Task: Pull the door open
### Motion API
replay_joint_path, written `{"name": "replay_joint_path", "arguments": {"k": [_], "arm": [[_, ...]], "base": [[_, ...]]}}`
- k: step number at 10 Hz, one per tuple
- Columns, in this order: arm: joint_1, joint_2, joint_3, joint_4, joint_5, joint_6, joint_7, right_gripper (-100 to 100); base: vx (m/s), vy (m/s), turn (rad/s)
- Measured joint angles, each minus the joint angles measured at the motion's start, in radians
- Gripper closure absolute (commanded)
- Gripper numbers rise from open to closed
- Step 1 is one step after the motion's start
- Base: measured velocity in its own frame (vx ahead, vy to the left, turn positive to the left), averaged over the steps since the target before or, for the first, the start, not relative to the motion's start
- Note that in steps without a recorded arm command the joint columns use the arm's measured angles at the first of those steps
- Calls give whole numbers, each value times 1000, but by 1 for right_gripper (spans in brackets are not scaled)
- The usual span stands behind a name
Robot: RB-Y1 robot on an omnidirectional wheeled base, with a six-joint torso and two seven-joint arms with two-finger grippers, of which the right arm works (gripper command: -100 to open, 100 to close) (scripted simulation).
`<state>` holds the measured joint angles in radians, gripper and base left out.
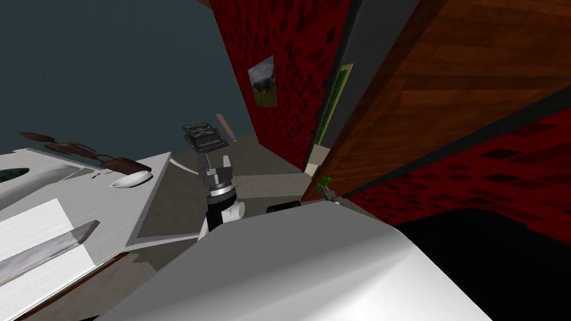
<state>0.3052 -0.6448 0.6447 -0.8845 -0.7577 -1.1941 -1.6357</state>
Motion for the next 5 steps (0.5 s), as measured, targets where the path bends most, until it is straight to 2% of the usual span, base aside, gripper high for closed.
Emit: {"name": "replay_joint_path", "arguments": {"k": [1, 2, 5], "arm": [[-2, -2, 3, 7, 3, -6, -7, 100], [0, -2, 6, 8, 4, -5, -7, 100], [-3, -11, 20, 18, -2, -23, -14, 100]], "base": [[-87, -16, 18], [-145, -32, 125], [-209, -53, 161]]}}
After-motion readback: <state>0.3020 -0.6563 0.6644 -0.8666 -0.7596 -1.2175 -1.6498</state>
